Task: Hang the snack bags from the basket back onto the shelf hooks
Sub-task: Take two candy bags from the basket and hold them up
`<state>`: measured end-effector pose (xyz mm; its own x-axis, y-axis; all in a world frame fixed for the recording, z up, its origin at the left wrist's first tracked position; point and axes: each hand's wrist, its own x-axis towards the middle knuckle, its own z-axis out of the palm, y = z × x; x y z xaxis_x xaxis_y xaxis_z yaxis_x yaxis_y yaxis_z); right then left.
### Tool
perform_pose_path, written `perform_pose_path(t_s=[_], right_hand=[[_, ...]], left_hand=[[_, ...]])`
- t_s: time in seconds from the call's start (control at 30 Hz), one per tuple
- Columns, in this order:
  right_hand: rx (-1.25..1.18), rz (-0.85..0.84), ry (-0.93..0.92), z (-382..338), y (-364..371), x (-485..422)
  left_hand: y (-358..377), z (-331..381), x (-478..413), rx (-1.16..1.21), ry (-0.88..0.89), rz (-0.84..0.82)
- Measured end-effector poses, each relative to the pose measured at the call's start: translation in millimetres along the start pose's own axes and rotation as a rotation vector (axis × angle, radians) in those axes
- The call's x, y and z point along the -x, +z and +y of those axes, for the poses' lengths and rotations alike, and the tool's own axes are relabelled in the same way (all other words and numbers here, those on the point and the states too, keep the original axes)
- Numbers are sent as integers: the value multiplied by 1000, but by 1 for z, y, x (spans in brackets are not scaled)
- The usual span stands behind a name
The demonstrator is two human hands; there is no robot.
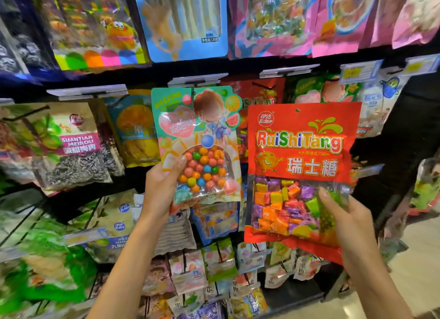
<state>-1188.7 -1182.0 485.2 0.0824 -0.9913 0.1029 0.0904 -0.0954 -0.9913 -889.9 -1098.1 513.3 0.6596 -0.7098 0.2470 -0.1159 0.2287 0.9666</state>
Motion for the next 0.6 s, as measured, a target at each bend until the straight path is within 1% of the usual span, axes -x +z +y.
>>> perform_pose_path(t_s=[0.6], right_hand=[[-24, -63, -26, -7, -1, -28]], left_hand=[[10, -10, -2, 85, -49, 24]])
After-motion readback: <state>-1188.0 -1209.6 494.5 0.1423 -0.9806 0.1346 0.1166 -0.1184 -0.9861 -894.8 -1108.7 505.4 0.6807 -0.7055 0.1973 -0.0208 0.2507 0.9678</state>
